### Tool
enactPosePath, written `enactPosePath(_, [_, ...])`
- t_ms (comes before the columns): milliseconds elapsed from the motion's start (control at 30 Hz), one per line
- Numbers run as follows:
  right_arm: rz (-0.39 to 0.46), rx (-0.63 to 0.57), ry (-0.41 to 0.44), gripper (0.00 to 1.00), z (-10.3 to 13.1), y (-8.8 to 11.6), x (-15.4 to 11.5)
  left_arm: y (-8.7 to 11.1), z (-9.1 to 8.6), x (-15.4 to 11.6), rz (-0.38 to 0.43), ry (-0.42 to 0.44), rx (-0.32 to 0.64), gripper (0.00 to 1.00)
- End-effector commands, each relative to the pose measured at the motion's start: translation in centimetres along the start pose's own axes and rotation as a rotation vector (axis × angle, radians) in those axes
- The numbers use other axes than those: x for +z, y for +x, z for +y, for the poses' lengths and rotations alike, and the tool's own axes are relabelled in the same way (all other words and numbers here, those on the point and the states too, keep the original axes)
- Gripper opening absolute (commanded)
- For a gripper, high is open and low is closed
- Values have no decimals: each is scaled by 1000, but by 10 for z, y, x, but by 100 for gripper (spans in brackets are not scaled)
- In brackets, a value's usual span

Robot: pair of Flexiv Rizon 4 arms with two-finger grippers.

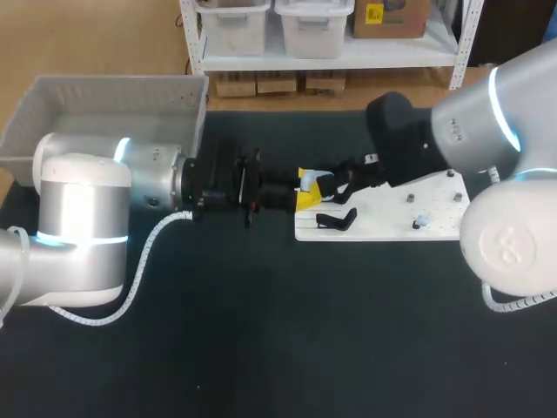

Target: Pick up each earbud case from the left stands, insert the matching earbuds, close the lid, and place the case in the box.

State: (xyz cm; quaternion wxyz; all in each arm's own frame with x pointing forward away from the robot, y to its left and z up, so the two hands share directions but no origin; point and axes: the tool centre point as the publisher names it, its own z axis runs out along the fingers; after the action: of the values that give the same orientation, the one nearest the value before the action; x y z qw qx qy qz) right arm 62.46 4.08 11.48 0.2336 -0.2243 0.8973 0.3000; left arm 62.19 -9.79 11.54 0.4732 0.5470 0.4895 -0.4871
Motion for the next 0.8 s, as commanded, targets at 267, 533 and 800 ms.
enactPosePath(267, [-10,13,-5,100,-4,-4,-6,1,-2,0,-4,-5,4,0])
enactPosePath(533, [-64,-6,22,100,-2,-17,-27,1,-2,0,-4,-5,4,0])
enactPosePath(800, [-87,-63,199,100,-25,-42,-66,1,-2,0,-4,-5,4,0])
